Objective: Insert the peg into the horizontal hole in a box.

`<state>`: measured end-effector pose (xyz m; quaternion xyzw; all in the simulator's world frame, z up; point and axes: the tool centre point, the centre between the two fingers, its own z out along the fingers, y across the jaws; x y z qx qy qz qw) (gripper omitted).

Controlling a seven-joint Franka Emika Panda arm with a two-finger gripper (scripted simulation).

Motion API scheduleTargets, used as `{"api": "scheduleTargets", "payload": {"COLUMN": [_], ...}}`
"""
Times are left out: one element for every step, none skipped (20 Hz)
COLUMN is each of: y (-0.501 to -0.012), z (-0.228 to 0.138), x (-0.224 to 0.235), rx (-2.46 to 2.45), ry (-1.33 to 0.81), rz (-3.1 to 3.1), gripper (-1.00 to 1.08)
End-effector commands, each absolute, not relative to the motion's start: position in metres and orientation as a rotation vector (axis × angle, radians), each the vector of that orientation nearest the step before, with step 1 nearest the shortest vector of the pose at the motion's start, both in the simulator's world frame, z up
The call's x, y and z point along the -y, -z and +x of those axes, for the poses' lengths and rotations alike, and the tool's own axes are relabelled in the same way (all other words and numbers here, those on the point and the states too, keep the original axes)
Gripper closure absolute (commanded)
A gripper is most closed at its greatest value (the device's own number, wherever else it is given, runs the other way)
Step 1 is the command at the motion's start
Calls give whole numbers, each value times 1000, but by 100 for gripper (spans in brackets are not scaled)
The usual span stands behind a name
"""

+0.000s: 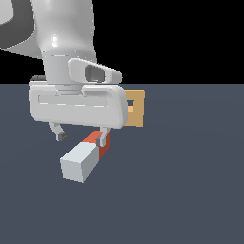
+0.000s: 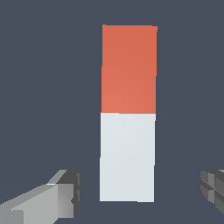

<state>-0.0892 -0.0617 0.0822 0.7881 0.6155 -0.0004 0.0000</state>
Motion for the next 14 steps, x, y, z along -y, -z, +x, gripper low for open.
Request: {"api": "scheduleTargets", "payload": {"y": [-78,-77,-77,-76,-77,-77,-76,-74,-72,-69,-66,-62,-57,-52], "z": [-94,-95,-96,-96,-95,-95,-95,-95,-95,-96,-96,-96,-96,-97], "x": [64,64,65,65,64,64,64,64,65,64,65,64,65,65], "rx": [-1918,-1915,-1913,-1912,-1916,-1916,-1916,-1916,-1915,-1915,-1914,-1914,-1914,-1913], "ry": [1,1,1,1,2,2,2,2,2,2,2,2,2,1], "rz": [2487,2490,2491,2492,2489,2489,2489,2489,2490,2490,2491,2491,2491,2492], "gripper": [-92,-92,-92,-92,-92,-92,-92,-92,-92,-92,-92,-92,-92,-92]}}
